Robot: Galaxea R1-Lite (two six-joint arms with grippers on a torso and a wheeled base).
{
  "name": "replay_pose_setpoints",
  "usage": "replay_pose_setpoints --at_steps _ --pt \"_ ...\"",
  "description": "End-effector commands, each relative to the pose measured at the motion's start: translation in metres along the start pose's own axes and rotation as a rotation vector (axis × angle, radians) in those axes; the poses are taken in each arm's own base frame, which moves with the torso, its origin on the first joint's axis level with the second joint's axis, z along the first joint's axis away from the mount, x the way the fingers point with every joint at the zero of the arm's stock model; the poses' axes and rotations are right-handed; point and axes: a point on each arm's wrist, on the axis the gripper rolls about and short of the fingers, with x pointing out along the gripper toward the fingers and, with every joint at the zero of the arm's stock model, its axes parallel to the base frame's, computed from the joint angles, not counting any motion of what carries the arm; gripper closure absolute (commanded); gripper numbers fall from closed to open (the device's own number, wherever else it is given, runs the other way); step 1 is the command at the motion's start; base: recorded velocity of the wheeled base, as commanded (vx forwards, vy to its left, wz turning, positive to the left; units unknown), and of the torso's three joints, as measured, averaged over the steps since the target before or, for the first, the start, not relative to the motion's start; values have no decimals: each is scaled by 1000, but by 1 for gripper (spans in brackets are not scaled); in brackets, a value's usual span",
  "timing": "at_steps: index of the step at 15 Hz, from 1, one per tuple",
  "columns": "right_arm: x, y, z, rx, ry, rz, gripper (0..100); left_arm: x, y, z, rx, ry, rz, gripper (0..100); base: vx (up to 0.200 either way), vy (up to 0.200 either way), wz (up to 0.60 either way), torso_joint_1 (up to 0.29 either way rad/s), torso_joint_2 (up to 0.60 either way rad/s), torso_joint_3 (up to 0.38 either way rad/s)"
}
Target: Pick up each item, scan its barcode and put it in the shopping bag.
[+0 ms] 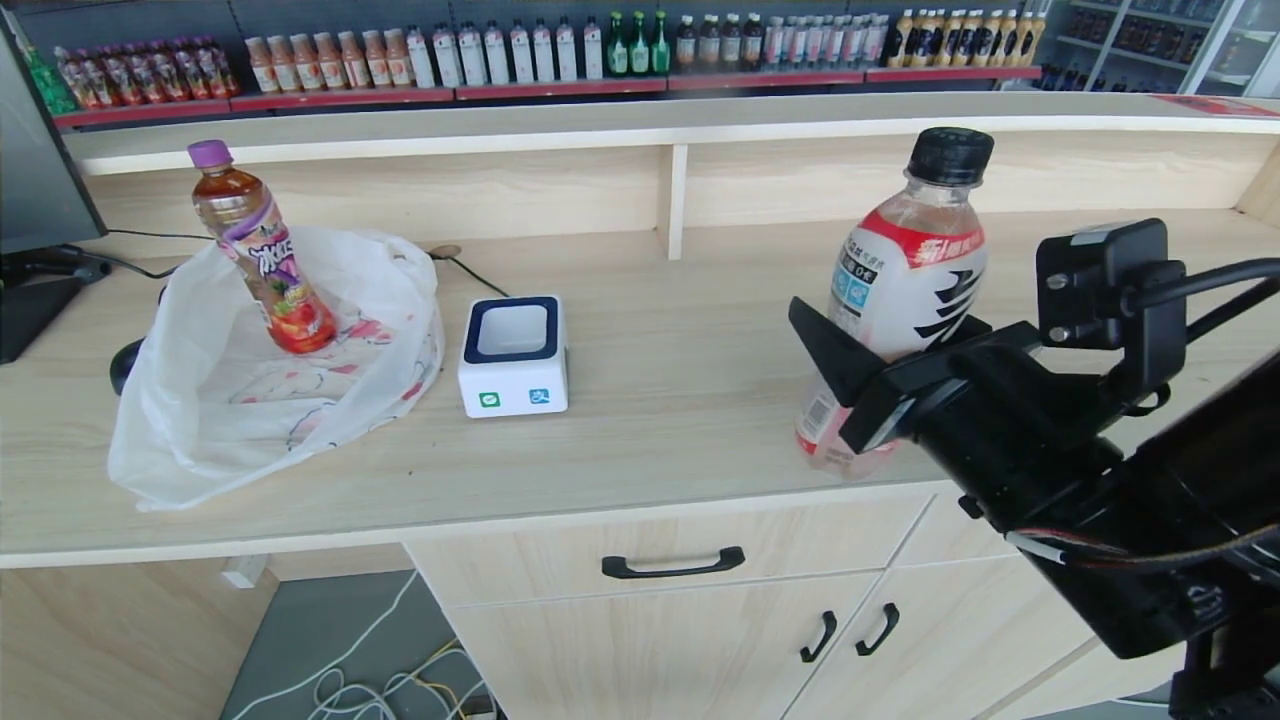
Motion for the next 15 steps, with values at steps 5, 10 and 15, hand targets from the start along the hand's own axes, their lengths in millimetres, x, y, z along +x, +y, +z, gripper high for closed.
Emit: replay_pose_setpoints --at_steps 5,10,15 --pt "13 -10 1 -11 -27 -123 100 0 0 0 -3 0 0 0 0 0 0 0 0 0" --pt "14 -12 4 -58 -31 -146 100 0 0 0 -12 0 0 0 0 160 0 2 8 2" --pt "12 -14 6 -55 -33 -168 100 0 0 0 -12 1 0 0 0 200 0 5 3 4"
